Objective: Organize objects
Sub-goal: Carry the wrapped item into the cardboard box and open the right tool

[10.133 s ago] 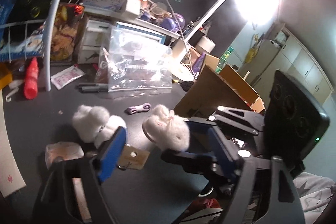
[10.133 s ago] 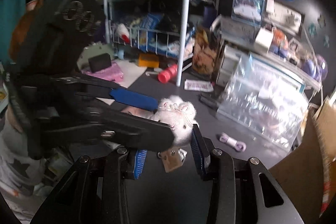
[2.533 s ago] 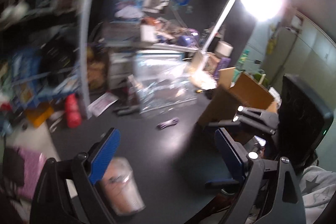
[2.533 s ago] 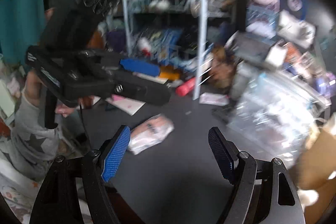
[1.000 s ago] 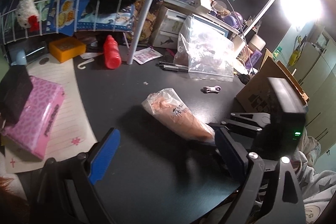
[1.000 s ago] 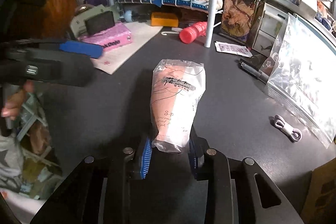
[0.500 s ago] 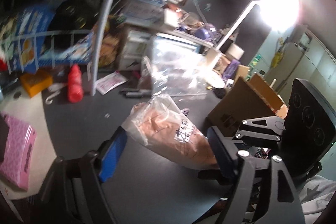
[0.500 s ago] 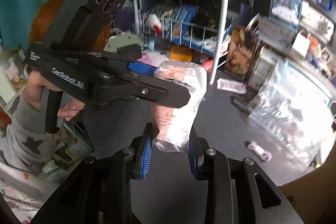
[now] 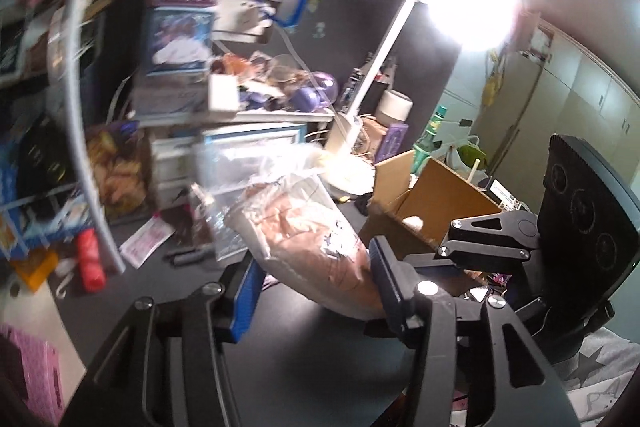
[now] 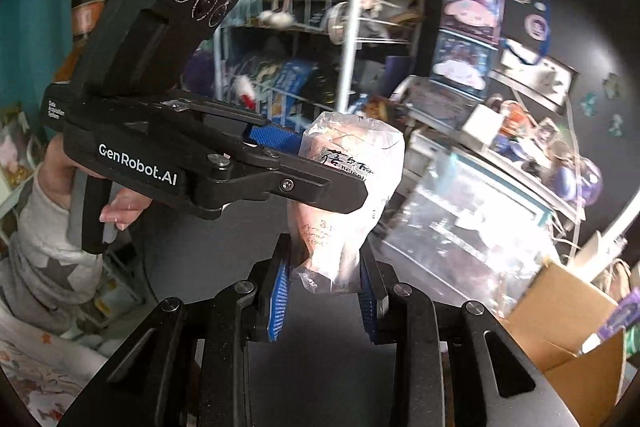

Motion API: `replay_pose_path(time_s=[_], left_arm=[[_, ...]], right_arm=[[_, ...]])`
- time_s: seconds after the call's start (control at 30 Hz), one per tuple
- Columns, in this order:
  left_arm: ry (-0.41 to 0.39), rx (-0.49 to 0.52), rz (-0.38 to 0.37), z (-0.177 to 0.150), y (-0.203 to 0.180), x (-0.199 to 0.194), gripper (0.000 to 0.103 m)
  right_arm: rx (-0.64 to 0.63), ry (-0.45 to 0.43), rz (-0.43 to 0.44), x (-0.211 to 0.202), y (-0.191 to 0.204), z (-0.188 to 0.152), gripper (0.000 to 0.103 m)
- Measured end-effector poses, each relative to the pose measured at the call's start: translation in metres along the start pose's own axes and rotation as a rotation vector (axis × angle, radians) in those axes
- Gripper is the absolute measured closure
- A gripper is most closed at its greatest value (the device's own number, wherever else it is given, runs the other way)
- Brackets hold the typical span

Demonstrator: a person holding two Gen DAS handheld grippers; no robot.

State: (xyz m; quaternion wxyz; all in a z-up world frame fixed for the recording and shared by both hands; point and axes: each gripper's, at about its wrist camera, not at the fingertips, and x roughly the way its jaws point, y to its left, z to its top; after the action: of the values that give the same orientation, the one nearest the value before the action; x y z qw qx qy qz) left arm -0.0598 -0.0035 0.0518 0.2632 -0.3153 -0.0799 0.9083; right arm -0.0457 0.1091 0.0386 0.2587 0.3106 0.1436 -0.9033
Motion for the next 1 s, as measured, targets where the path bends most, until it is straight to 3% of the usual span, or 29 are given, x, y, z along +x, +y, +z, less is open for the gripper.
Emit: replay_pose_path(time_s=[0.5, 1.0], left_arm=[[0.093, 0.096, -0.148, 0.052, -0.07, 0.091, 0.055], [0.21, 0.136, -0.21, 0.059, -0.12, 0.154, 0.053]], right_arm=[[0.139, 0.031, -0.171, -0.061, -0.078, -0.034, 0.077], [0.234, 0.113, -0.243, -0.09, -0.122, -0.075, 0.074]])
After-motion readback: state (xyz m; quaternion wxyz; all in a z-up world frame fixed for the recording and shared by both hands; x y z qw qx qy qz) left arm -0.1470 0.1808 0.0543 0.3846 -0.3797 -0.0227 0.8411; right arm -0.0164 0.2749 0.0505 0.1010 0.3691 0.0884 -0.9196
